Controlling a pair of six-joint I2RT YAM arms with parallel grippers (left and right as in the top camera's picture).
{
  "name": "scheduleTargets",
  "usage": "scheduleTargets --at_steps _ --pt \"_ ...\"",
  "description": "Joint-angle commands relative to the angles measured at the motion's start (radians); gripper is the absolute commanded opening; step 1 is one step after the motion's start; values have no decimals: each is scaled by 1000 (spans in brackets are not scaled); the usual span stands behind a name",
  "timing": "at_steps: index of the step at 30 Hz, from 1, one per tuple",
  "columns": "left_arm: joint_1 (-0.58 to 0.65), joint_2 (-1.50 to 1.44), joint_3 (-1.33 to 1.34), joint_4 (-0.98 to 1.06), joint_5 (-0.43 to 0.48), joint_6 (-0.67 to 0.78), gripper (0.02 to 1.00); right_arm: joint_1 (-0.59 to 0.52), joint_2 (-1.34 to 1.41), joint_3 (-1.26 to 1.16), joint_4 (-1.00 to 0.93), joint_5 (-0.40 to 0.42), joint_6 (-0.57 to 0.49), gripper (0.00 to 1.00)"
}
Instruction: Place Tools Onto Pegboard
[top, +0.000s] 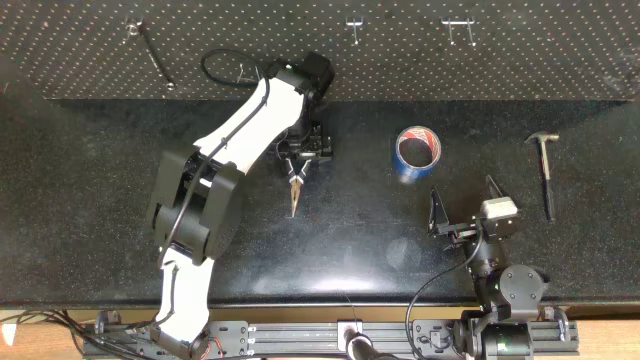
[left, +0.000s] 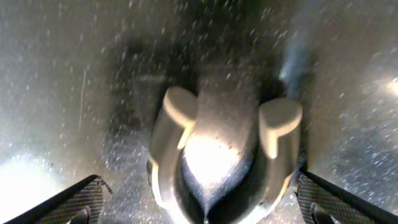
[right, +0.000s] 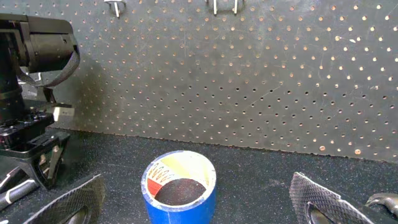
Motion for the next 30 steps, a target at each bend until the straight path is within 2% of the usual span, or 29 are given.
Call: scheduleTargets --at_steps 1,14,15,16,18,22,25,26,27,28,30 --pt "-4 13 15 25 -18 16 993 -4 -6 -4 -2 -9 4 976" --pt "10 34 15 32 12 -3 996 -4 -6 -4 -2 -9 4 976" --pt "10 34 15 33 19 -3 950 -4 -6 -4 -2 -9 4 976" --pt "10 34 15 33 23 -3 947 -4 -6 -4 -2 -9 4 976" --pt "10 34 15 35 24 -3 847 -4 -6 -4 -2 -9 4 976" --pt "10 34 15 36 27 -3 833 -4 -6 -4 -2 -9 4 976" --pt "10 34 15 36 27 -3 588 -4 -6 -4 -2 -9 4 978" --pt "10 34 15 35 27 -3 323 -4 -6 -4 -2 -9 4 976" --pt "10 34 15 35 27 -3 161 -4 -6 -4 -2 -9 4 976" --pt "10 34 15 35 27 -3 128 -4 -6 -4 -2 -9 4 976" --pt "10 34 15 35 27 -3 126 -4 -6 -4 -2 -9 4 976"
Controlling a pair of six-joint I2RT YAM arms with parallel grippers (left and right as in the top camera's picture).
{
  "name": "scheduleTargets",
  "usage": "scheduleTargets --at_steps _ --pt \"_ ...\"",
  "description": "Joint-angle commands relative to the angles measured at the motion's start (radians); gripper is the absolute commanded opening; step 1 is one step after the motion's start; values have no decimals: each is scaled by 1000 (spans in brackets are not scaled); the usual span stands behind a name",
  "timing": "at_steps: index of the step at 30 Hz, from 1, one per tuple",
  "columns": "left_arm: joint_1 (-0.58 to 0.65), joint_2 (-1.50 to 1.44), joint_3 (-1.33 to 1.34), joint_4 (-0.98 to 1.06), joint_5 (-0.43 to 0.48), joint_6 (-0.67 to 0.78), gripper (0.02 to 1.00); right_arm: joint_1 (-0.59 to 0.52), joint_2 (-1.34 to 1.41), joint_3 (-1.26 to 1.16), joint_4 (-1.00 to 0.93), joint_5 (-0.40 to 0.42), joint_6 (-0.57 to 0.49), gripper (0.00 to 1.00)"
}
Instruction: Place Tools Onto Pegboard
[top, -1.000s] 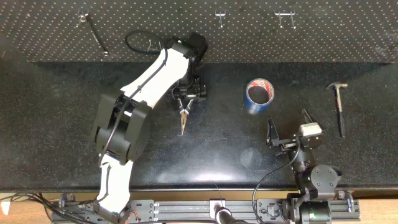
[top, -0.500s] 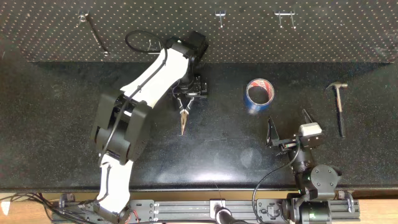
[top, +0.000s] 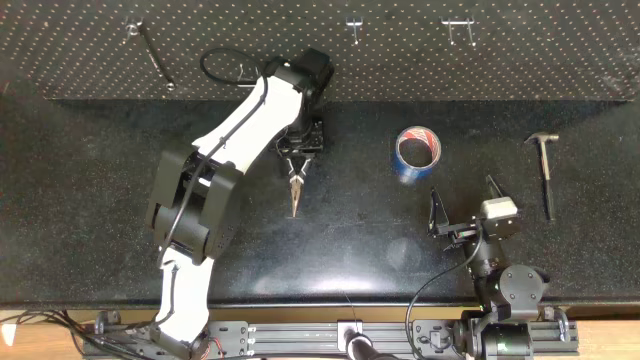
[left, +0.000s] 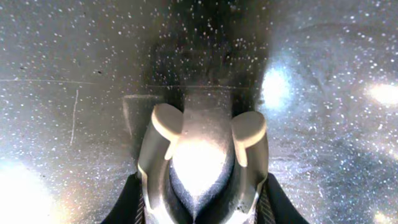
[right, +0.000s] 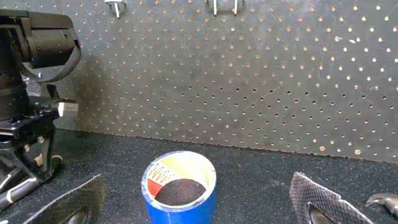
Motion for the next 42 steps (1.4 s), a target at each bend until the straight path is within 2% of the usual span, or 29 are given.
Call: scheduleTargets --at_steps 1,3,5,8,14,16,18,19,20,21,24,26,28,29,35,39,42 --pt "3 29 2 11 2 1 123 -4 -6 -4 -2 -9 4 976" --pt "3 29 2 11 2 1 121 -5 -6 -4 -2 -9 4 976" --pt "1 29 2 10 2 1 29 -4 -6 -4 -2 -9 4 976" --pt "0 -67 2 6 3 1 29 -4 -6 -4 -2 -9 4 976" --pt "1 -472 2 -8 -83 -11 29 -4 -6 -4 -2 -9 4 976" --pt "2 -614 2 -8 -194 -11 27 -4 -6 -4 -2 -9 4 976" --pt "3 -731 1 -7 -441 -10 29 -4 -6 -4 -2 -9 4 976" --pt "3 -752 0 -5 -626 2 27 -4 -6 -4 -2 -9 4 976" --pt "14 -752 -6 16 -718 2 29 -4 -6 -4 -2 -9 4 976" --pt "31 -754 -26 72 -771 2 27 -4 -6 -4 -2 -9 4 976" --pt "110 -839 -309 589 -729 129 29 -5 -6 -4 -2 -9 4 976" --pt "114 -860 -427 776 -649 179 27 -4 -6 -4 -2 -9 4 976" --pt "113 -854 -486 892 -568 179 29 -4 -6 -4 -2 -9 4 976" --pt "113 -851 -510 953 -562 179 29 -4 -6 -4 -2 -9 4 976" --pt "113 -735 -562 1216 -562 179 29 -4 -6 -4 -2 -9 4 976" --pt "114 -678 -573 1257 -563 179 29 -4 -6 -4 -2 -9 4 976" --pt "112 -694 -714 1477 -561 179 29 -4 -6 -4 -2 -9 4 976"
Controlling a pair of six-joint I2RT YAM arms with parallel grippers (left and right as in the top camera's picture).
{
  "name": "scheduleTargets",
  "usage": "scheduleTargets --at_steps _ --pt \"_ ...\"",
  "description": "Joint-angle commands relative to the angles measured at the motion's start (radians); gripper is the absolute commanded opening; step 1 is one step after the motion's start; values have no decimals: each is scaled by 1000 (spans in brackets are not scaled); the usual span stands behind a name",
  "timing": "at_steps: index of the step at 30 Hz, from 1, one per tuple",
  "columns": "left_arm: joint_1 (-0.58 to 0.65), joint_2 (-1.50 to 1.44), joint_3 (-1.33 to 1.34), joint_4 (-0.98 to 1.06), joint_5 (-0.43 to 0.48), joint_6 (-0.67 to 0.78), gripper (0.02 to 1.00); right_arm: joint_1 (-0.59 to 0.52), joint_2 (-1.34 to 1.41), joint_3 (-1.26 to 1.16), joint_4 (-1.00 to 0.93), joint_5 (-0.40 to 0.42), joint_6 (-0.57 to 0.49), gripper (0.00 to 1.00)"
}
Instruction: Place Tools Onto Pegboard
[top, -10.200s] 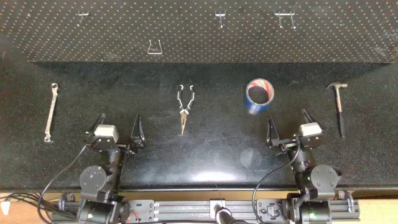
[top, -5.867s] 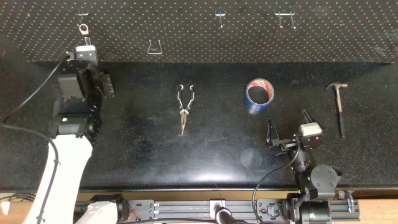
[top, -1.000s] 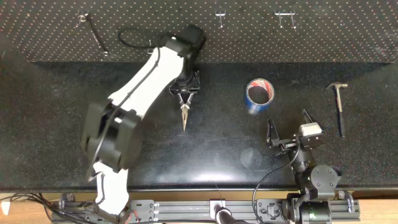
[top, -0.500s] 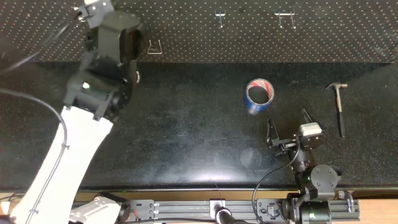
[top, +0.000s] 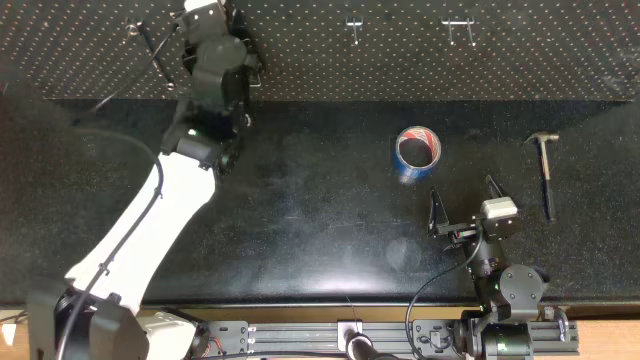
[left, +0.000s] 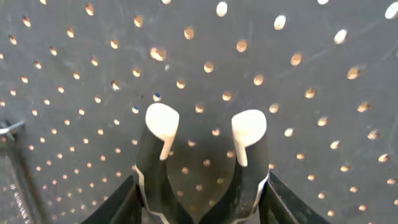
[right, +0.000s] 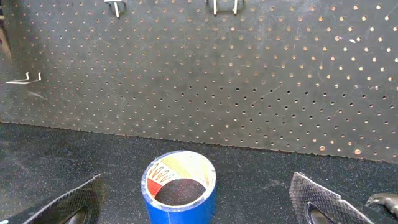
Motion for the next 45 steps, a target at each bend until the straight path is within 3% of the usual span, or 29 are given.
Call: scheduleTargets --at_steps 1,7,19,20,21,24,25,28,30,32,33,34,36,38,45 --pt "-2 -16 -150 231 8 10 29 -4 -6 -4 -2 -9 4 976" --pt "-1 -16 -276 428 8 10 29 -4 -6 -4 -2 -9 4 976" --pt "-1 85 -285 436 34 10 42 -4 -6 -4 -2 -9 4 976" --pt "-2 85 -285 436 34 10 584 -4 -6 -4 -2 -9 4 976" --pt "-2 85 -285 436 34 10 772 -4 -6 -4 -2 -9 4 976" --pt "-2 32 -285 397 34 10 1000 -4 -6 -4 -2 -9 4 976" --pt "-2 -7 -285 345 35 10 993 -4 -6 -4 -2 -9 4 976" --pt "-2 -265 -285 -94 157 10 993 -4 -6 -4 -2 -9 4 976" --pt "0 -616 -376 -425 232 10 996 -4 -6 -4 -2 -9 4 976" --pt "66 -1001 -630 -455 327 10 993 -4 -6 -4 -2 -9 4 976" --pt "145 -1159 -734 -480 439 10 993 -4 -6 -4 -2 -9 4 976" --pt "192 -1229 -784 -477 465 10 993 -4 -6 -4 -2 -9 4 976" --pt "247 -1299 -890 -324 477 68 996 -4 -6 -4 -2 -9 4 976" --pt "248 -1319 -999 -115 584 224 993 -4 -6 -4 -2 -9 4 976" --pt "307 -1525 -1145 -176 593 238 996 -4 -6 -4 -2 -9 4 976"
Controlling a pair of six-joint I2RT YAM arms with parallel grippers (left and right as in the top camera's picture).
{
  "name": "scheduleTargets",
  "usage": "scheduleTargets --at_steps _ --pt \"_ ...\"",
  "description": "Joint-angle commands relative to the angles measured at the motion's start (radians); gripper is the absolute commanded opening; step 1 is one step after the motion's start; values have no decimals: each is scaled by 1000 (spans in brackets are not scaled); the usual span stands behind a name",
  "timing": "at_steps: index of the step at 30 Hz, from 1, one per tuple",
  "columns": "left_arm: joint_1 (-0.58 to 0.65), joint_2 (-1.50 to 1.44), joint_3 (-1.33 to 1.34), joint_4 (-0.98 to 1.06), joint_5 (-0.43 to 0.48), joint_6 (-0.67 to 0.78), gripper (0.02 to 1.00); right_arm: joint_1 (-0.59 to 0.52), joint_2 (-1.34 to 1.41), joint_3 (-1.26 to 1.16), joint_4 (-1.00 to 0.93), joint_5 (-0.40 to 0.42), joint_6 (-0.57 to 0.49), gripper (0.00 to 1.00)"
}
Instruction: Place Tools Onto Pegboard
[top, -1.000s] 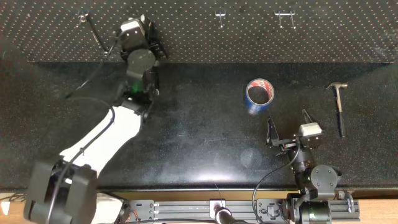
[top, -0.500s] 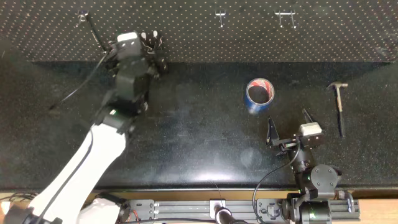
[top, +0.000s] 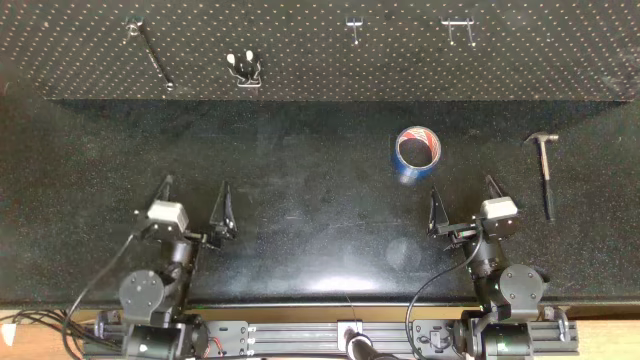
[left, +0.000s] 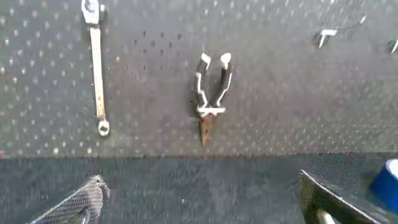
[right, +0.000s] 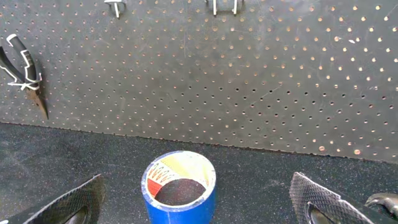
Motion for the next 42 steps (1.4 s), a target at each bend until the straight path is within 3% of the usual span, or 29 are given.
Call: scheduleTargets --at_steps 1,14,17,18,22,24,25,28,30,35,39,40,42 --pt "100 -23 -18 -68 14 20 993 -4 -6 -5 0 -9 4 976" --pt "104 -23 -18 -68 15 20 998 -4 -6 -5 0 -13 5 976" --pt "104 -23 -18 -68 15 19 993 -11 21 -5 -5 -18 198 974" --pt "104 -23 -18 -68 15 20 993 -11 82 10 -13 -78 266 976" --pt "104 -22 -18 -68 15 19 993 -11 622 525 -382 -463 266 976" --pt "104 -23 -18 -68 15 20 993 1 920 703 -465 -524 246 976" --pt "104 -23 -18 -68 15 20 993 37 1077 750 -472 -457 232 978" --pt "104 -23 -18 -68 15 19 993 129 1341 861 -537 -111 247 998" --pt "104 -23 -18 -68 15 20 996 156 1426 977 -575 -30 200 998" --pt "104 -23 -18 -68 15 20 993 200 1607 1044 -506 -29 77 1000" --pt "104 -22 -18 -68 15 20 993 211 1720 1082 -496 -8 51 993" --pt "104 -23 -18 -68 15 20 993 216 1725 1082 -505 -7 51 934" --pt "104 -23 -18 -68 15 20 993 220 1725 1081 -510 -8 51 608"
